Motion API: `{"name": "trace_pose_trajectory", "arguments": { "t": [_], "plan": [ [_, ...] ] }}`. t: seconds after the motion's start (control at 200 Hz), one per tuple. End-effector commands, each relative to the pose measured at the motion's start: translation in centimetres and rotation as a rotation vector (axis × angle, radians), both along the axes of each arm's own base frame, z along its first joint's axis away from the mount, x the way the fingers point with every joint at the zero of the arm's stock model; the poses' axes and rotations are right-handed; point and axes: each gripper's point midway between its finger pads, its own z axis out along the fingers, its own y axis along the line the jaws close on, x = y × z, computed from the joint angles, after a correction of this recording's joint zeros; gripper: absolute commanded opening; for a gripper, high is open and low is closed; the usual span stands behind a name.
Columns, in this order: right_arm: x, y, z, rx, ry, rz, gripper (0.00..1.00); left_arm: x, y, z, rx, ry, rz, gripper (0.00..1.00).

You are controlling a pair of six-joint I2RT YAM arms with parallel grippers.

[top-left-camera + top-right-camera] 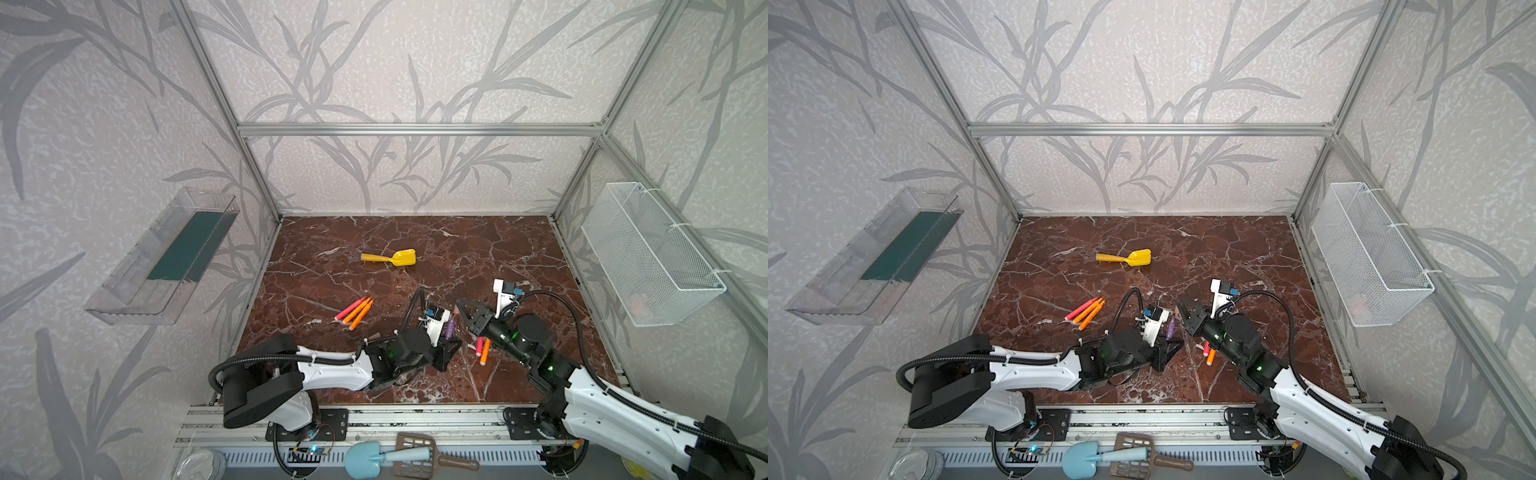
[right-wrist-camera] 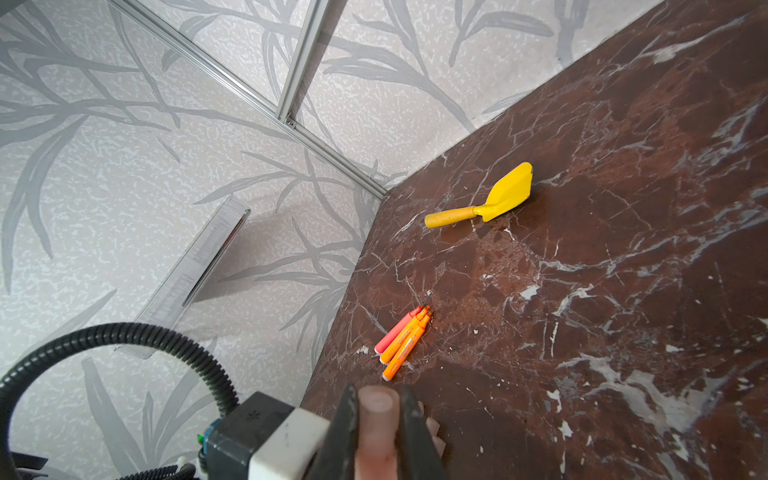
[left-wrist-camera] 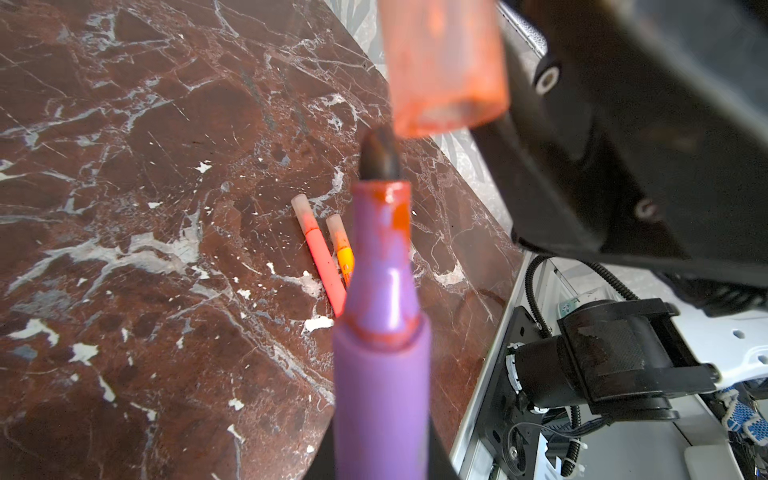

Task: Insert the pens into the pen caps
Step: 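Push the pale pink cap down onto the purple marker tip with the right gripper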

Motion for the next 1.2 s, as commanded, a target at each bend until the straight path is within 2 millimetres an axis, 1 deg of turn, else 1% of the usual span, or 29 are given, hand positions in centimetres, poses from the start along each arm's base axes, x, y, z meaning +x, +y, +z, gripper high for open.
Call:
{"name": "trace_pose_trajectory", "arguments": {
  "t": [0.0,0.08,0.18,0.305,0.415,0.48,0.545,0.735,0.835,0.97,1.195],
  "plan": [
    [-0.6,-0.1,-0.2,0.014,-0.036,0.022,0.0,0.3,0.0,2.1,-0.065,-0.027,0.02,0.0],
    [-0.7,0.0,-0.5,0.006,-0.039,0.032,0.0,0.2,-0.3,2.5,-0.07,-0.029,0.006,0.0],
    [-0.8,-0.1,-0.2,0.003,-0.054,0.03,0.0,0.0,-0.6,2.8,-0.077,-0.029,-0.014,0.0],
    [-0.3,-1.0,1.2,0.001,-0.09,-0.027,0.0,0.0,-0.7,2.5,-0.08,-0.021,-0.013,0.0],
    [0.0,-2.0,2.8,0.009,-0.124,-0.08,0.0,-0.1,-0.8,2.3,-0.084,-0.015,-0.018,0.0],
    [0.0,-2.0,3.7,0.018,-0.138,-0.084,0.0,-0.1,-0.9,2.4,-0.086,-0.014,-0.02,0.0],
    [0.1,-1.7,4.1,0.029,-0.142,-0.073,0.0,-0.1,-1.0,2.5,-0.087,-0.016,-0.023,0.0],
    [0.6,-0.2,4.0,0.036,-0.131,-0.033,0.0,-0.1,-1.3,2.7,-0.088,-0.018,-0.031,0.0],
    [0.8,0.1,4.1,0.04,-0.134,-0.026,0.0,-0.1,-1.2,2.6,-0.086,-0.019,-0.03,0.0],
    [0.6,0.6,4.3,0.04,-0.134,0.004,0.0,-0.1,-1.0,2.5,-0.083,-0.02,-0.026,0.0],
    [0.2,1.0,3.8,0.058,-0.115,0.034,0.0,-0.1,-1.0,2.6,-0.088,-0.025,-0.024,0.0]
  ]
}}
